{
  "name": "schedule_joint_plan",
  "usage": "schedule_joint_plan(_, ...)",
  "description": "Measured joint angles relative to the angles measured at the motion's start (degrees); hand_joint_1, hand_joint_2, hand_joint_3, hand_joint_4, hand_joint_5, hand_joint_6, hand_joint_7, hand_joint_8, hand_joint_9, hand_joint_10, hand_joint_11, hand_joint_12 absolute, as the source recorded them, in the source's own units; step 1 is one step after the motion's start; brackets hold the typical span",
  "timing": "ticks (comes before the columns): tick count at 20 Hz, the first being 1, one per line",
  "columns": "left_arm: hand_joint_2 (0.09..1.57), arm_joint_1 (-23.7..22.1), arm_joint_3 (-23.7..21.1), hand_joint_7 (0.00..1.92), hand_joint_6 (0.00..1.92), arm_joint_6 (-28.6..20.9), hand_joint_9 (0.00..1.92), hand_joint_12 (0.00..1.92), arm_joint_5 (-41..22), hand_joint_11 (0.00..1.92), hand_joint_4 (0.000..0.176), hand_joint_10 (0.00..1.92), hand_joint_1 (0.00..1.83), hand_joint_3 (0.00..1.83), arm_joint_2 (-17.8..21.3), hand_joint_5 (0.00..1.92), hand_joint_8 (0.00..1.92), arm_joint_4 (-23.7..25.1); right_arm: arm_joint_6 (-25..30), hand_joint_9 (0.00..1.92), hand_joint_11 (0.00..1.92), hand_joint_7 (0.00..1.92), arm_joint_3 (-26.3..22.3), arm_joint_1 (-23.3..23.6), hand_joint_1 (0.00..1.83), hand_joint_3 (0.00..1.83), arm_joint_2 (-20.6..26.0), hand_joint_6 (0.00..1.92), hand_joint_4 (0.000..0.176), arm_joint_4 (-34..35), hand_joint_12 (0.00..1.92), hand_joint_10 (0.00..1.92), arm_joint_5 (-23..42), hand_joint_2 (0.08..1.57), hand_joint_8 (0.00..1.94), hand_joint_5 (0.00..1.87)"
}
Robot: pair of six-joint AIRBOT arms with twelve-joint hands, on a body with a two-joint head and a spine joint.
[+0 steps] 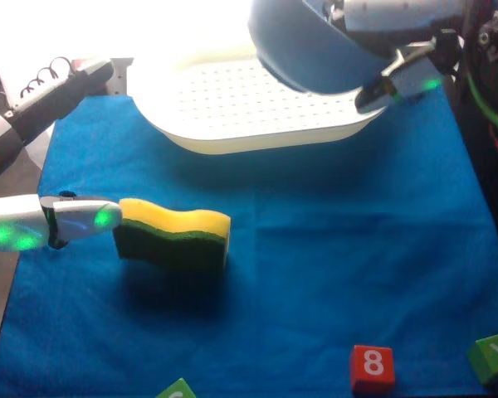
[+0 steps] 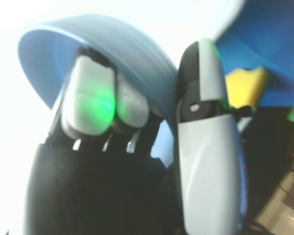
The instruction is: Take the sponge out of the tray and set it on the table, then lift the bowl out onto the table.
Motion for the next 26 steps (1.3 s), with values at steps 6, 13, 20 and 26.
schedule_joint_plan(6, 0.90, 0.0, -0.3, 0.00, 0.01, 0.0, 0.00, 0.00, -0.4, 0.01, 0.149, 0.00, 0.79, 0.00, 0.0, 0.07, 0.00, -0.2, 0.5, 1.53, 1.62, 1.38, -5.4, -0.4, 1.47, 0.04, 2.3, 1.92, 0.163, -9.7, 1.92, 1.92, 0.9, 1.16, 1.94, 1.04)
schedule_joint_plan(13, 0.89, 0.1, -0.5, 0.00, 0.01, 0.0, 0.00, 0.00, -1.0, 0.00, 0.150, 0.00, 0.78, 0.00, 0.0, 0.09, 0.00, -0.4, 2.7, 1.61, 1.71, 1.37, -7.3, -6.5, 1.49, 0.02, 1.9, 1.92, 0.161, -9.9, 1.92, 1.92, 1.5, 1.14, 1.94, 1.05)
schedule_joint_plan(20, 0.90, 0.8, -0.7, 0.00, 0.00, -0.1, 0.00, 0.00, -1.4, 0.00, 0.136, 0.00, 0.74, 0.00, 0.0, 0.05, 0.00, -1.0, 4.8, 0.54, 0.32, 0.52, -7.5, -8.3, 0.46, 0.00, 2.4, 0.42, 0.000, -7.9, 1.45, 1.02, 4.4, 1.31, 0.77, 0.49)
schedule_joint_plan(26, 0.90, 0.9, -0.7, 0.00, 0.00, -0.1, 0.00, 0.01, -1.5, 0.03, 0.145, 0.00, 0.74, 0.00, 0.0, 0.06, 0.00, -1.1, 6.0, 0.34, 0.00, 0.29, -7.8, -9.0, 0.26, 0.00, 3.6, 0.00, 0.000, -6.3, 0.74, 0.03, 5.6, 1.25, 0.00, 0.30)
